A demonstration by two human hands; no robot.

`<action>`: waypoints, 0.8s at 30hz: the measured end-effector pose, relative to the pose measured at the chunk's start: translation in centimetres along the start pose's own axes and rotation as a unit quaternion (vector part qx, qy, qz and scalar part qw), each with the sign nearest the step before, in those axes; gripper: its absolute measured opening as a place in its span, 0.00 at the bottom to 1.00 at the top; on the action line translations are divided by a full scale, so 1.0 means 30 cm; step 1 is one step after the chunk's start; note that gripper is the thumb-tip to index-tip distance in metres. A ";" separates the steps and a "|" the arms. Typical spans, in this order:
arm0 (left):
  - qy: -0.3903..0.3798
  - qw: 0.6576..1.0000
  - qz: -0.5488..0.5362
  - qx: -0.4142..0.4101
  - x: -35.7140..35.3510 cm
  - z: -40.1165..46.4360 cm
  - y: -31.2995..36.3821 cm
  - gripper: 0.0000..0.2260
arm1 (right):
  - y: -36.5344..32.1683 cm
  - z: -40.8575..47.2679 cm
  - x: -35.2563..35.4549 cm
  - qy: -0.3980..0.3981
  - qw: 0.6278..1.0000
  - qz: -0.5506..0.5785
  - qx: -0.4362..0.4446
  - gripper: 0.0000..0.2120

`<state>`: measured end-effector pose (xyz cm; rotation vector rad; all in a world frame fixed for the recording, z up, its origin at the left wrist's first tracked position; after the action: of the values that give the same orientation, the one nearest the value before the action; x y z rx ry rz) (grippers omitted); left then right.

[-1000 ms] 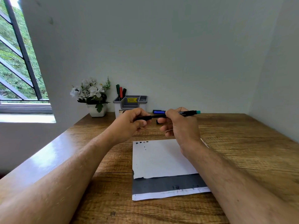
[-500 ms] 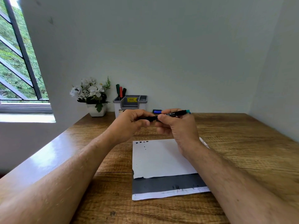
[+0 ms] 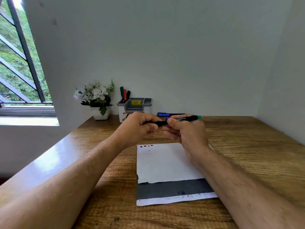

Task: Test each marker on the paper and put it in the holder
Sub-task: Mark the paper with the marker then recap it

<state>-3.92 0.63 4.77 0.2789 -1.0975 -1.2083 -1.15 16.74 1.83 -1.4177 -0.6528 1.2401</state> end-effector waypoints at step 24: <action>0.015 0.995 -0.065 0.068 -0.004 0.020 -0.089 0.12 | 0.041 0.035 -0.022 0.020 0.998 0.007 -0.052 0.06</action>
<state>-6.01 -0.08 3.17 0.4787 -1.1511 -1.2416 -2.62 16.21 1.04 -1.5319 -0.6898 1.2007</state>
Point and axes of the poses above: each hand's wrist, its own z-axis towards the middle knuckle, its own x-axis out of the back of the hand, y = z × x, the point moved 6 cm from there along z, towards the middle knuckle, and after that the axes turned 7 degrees about y, right-handed, at the moved point
